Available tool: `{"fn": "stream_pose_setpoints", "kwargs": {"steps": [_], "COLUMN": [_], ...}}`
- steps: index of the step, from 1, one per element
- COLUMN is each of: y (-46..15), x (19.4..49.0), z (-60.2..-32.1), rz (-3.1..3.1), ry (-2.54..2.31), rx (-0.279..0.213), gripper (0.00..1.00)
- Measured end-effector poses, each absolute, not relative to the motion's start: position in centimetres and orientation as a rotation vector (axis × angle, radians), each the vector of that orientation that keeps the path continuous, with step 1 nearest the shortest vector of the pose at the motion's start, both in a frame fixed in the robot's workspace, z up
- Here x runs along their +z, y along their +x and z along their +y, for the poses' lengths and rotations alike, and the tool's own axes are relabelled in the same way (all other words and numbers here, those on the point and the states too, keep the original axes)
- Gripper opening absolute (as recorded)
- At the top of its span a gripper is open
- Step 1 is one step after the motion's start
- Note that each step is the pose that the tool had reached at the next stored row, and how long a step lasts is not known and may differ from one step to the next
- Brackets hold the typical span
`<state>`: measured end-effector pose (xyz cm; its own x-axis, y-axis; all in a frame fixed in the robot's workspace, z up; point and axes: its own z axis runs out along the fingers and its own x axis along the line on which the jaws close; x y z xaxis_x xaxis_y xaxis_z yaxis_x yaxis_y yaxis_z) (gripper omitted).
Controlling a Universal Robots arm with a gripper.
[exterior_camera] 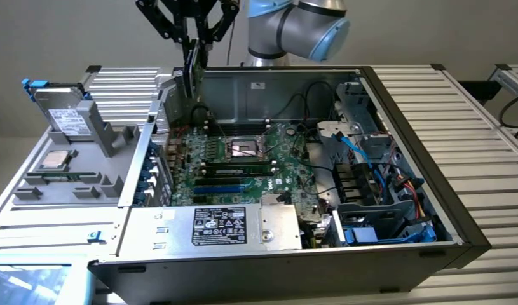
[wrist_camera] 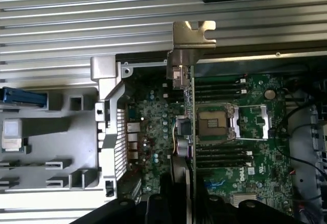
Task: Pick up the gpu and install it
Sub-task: 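Pick up the gpu and move the gpu toward the slot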
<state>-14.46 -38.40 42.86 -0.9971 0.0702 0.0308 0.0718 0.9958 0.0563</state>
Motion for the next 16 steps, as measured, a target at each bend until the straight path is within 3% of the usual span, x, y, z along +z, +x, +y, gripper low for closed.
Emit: {"fn": "stream_pose_setpoints", "kwargs": {"steps": [16], "y": [-7.7], "x": [42.9], "z": [-39.1], "rz": [-3.109], "ry": [-0.111], "rx": [-0.093], "gripper": [0.29]}}
